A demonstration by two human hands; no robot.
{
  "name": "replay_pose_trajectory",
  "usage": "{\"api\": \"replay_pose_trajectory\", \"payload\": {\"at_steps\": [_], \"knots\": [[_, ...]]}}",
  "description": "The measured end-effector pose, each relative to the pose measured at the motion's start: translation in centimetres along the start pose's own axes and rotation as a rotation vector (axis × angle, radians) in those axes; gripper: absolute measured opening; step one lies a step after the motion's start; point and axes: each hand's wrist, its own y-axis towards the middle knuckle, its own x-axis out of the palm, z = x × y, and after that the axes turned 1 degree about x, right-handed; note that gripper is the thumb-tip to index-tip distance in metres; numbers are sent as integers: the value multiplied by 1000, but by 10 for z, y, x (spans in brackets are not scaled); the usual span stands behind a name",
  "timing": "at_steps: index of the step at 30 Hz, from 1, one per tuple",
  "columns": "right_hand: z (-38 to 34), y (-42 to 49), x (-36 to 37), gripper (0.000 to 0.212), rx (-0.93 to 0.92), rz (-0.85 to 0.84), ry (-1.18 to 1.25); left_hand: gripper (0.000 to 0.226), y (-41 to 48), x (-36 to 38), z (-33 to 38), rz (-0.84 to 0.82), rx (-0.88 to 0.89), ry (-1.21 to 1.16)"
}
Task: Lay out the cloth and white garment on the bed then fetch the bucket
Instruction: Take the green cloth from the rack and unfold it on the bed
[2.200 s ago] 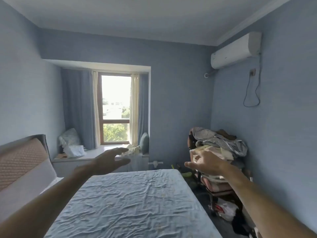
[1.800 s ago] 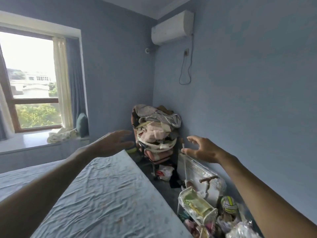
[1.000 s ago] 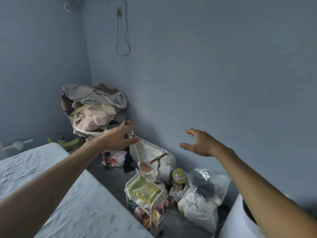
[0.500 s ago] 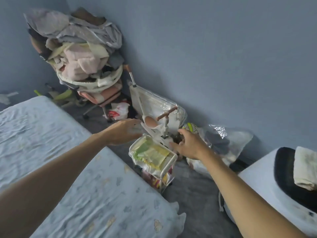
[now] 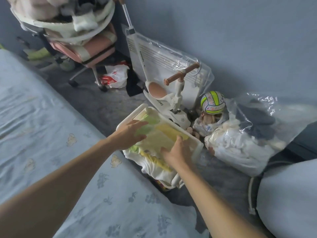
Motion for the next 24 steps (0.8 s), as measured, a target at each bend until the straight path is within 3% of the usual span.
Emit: {"api": "replay_pose_trajectory", "payload": {"at_steps": [6,11,15,20,24], "knots": [[4,34,27,88,116,51,-54,54,20,27,-28,182,10,32],[4,29,30,73,-20,198,-77,45,9,28,-24,307,47,55],[5,29,28,72,-83,202,53,41,4,34,-19,403,46,39],[4,38,19,71,158,72,109,41,16,33,-14,320,-244,-234],[1,39,15,80,263,-10,171,38,25,28,-11,228,-309,-226]]}}
